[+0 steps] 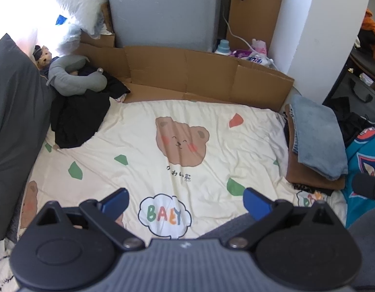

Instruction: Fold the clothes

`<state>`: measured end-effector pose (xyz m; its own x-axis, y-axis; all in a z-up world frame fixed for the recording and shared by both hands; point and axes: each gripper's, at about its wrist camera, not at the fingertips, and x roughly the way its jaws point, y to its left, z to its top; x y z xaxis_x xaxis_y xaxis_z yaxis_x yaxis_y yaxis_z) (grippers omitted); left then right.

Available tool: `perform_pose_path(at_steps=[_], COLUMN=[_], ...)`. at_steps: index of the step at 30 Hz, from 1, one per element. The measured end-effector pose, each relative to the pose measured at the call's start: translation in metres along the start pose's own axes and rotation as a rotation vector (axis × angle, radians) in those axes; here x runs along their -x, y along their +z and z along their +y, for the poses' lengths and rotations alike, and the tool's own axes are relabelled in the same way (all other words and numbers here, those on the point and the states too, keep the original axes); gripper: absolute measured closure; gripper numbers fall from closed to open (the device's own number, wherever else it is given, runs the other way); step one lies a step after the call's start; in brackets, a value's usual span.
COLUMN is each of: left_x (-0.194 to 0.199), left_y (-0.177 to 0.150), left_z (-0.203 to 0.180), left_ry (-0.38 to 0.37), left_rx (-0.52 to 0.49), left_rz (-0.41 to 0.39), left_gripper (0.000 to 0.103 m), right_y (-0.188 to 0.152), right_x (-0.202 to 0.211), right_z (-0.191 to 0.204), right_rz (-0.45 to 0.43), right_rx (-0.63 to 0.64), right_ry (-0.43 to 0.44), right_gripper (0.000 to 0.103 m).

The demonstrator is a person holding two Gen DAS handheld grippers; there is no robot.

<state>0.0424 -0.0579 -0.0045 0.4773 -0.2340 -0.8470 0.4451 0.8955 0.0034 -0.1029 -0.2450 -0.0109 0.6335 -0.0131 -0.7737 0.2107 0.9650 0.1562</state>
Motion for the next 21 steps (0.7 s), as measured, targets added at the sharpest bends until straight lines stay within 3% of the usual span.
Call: perform_pose_path(at_steps=[21], left_x=[0.0089], left_y=[-0.0009], left_z=[-0.0012], left_ry=[0.044], left_rx=[-0.007], left_rz=[-0.053], left_gripper=[0.002], right_y=[0.001], right_x=[-0.0033], right_z=[0.0015], right_rz=[0.025], right_rx=[0.011], right_ry=[0.013], right_gripper=[0.001])
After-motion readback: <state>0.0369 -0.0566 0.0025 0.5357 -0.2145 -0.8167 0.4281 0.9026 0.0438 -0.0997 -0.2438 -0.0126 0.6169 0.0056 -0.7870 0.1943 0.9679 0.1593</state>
